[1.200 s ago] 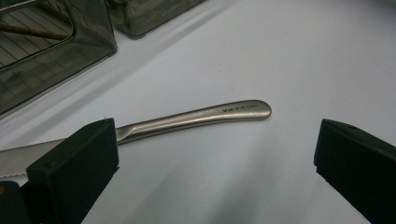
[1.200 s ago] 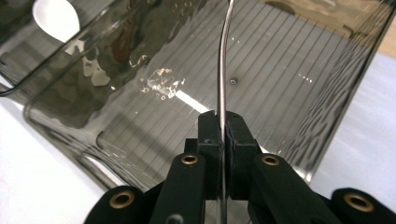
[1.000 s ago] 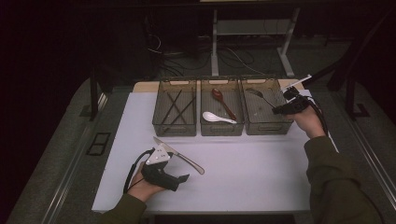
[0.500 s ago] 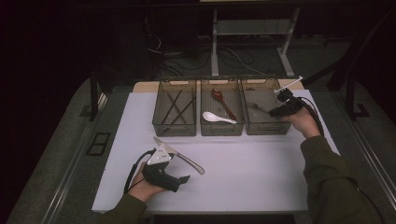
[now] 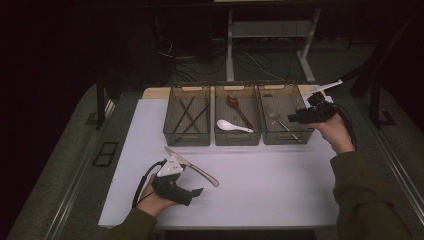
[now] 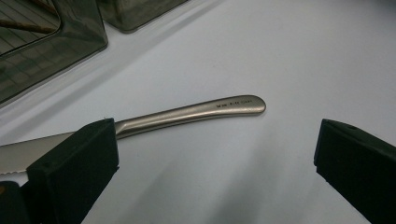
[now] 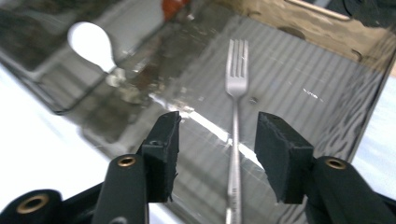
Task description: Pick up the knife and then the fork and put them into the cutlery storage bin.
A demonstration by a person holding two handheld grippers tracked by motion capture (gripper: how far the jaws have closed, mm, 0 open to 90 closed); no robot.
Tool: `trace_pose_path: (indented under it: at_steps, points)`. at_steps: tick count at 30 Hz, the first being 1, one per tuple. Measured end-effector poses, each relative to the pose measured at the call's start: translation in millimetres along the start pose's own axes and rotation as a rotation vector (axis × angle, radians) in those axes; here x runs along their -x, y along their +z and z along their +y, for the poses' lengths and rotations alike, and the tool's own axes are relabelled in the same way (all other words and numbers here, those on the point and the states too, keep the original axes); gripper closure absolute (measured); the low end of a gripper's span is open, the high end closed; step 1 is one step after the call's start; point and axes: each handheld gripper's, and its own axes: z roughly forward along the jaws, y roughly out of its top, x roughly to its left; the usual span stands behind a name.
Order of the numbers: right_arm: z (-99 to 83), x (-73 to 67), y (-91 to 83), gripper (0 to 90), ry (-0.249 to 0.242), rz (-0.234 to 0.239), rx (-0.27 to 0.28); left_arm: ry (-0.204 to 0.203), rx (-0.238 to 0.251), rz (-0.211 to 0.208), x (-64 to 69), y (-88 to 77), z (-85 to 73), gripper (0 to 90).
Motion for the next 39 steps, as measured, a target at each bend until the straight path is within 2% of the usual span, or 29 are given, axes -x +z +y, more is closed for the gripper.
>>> trace_pose_path:
  at_steps: [4,8,12,15,21,28,30,33,39]
  points:
    - [-6.6,-10.4,-12.0,43.3,-0.016,0.03,0.058,0.001,0.0,0.004,0.4,-0.3,-0.1,0.0]
    - [-16.7,-24.6,-22.0,39.1,-0.051,0.016,0.109,0.004,-0.004,0.01,-0.1,-1.5,-0.4,0.0]
    - [-29.6,-37.3,-27.7,33.3,-0.078,0.031,0.144,0.004,-0.005,0.013,-0.1,-1.5,-0.4,0.0]
    - [-38.5,-44.9,-28.0,26.6,-0.073,0.035,0.142,0.006,-0.008,0.013,0.2,-1.3,-0.1,0.0]
    - [-57.7,-54.9,-25.9,24.5,-0.047,0.08,0.139,0.003,-0.008,0.019,-0.4,-1.9,-0.2,0.0]
    - [-86.2,-65.6,-23.6,23.2,-0.026,0.088,0.161,0.001,-0.005,0.033,-0.8,-3.0,0.7,0.0]
    - [-95.7,-68.8,-22.0,19.6,-0.03,0.083,0.159,0.002,-0.004,0.036,-1.2,-3.0,1.1,0.3]
    - [-108.2,-73.6,-21.5,19.4,-0.035,0.074,0.162,0.001,-0.005,0.043,-1.6,-3.0,1.9,2.2]
    - [-125.9,-83.9,-23.4,18.8,-0.061,0.086,0.187,-0.008,-0.011,0.045,-4.4,-3.2,4.0,8.7]
